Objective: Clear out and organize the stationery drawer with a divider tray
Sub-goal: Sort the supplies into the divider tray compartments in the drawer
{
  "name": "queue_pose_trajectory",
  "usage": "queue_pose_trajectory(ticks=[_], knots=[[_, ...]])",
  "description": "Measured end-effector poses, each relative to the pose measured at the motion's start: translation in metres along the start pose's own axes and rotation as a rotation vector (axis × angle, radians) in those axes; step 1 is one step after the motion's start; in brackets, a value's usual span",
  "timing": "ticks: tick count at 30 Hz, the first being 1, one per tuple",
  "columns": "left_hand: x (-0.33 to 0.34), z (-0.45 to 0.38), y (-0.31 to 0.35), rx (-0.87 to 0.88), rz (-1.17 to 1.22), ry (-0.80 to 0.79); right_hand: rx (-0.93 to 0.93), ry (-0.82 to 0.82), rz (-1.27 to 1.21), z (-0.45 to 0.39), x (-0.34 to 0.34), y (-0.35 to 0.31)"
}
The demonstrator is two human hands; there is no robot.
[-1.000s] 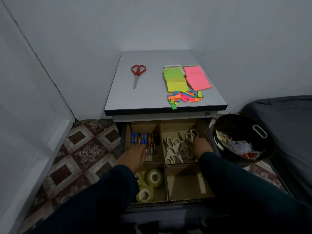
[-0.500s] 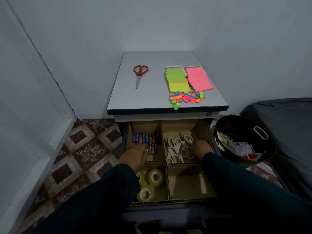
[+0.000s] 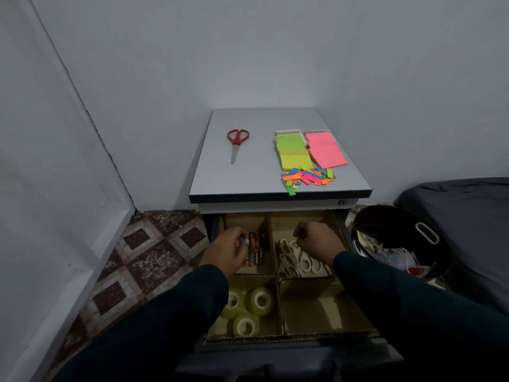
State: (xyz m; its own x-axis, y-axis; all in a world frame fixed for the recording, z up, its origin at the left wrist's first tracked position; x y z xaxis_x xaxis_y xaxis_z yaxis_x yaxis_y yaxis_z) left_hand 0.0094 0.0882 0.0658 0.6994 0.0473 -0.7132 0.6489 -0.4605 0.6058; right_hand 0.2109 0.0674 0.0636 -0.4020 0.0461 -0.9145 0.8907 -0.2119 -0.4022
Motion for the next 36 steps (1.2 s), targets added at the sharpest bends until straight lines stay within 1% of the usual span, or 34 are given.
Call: queue_pose_trajectory(ticks=[4,8,11,13,16,18,21,25,29,36], knots=[[-0.031,-0.019,0.011,0.025,0.055,0.125,-0.108,0.053,-0.038,-0.004,-0.023,-0.037],[-0.056,-0.033,0.018,0.069,0.049,0.188,-0.179,0.114,-0.09,-0.014,-0.045,-0.069],[-0.073,-0.047,0.018,0.093,-0.031,0.243,-0.229,0.167,-0.104,-0.027,-0.061,-0.092],[-0.08,-0.059,0.016,0.079,-0.099,0.259,-0.241,0.184,-0.124,-0.037,-0.067,-0.104],[-0.084,-0.078,0.007,0.02,-0.17,0.238,-0.251,0.195,-0.12,-0.054,-0.07,-0.121],[-0.081,-0.088,0.0,0.005,-0.187,0.19,-0.273,0.185,-0.1,-0.065,-0.067,-0.134],[-0.07,-0.098,-0.012,-0.008,-0.198,0.098,-0.314,0.171,-0.042,-0.08,-0.058,-0.149],[-0.059,-0.108,-0.024,0.005,-0.206,0.027,-0.328,0.165,-0.009,-0.104,-0.046,-0.158],[-0.053,-0.109,-0.035,-0.017,-0.227,0.011,-0.355,0.153,0.051,-0.128,-0.039,-0.159],[-0.05,-0.112,-0.037,0.006,-0.24,-0.032,-0.338,0.064,0.282,-0.151,-0.025,-0.162]])
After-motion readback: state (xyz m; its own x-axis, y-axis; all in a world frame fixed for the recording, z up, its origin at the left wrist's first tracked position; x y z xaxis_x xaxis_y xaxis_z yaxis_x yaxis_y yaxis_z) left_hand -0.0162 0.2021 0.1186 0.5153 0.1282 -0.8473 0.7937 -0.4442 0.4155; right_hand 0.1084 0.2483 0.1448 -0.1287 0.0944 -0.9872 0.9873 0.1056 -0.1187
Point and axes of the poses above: each hand's wrist, its own z-axis away from the middle knuckle, its own x-axis out of the palm, y = z × x, the point moved 8 cm from there along -z, towards the middle knuckle, and after that the axes turned 7 degrees about y, right-handed, at the moved point
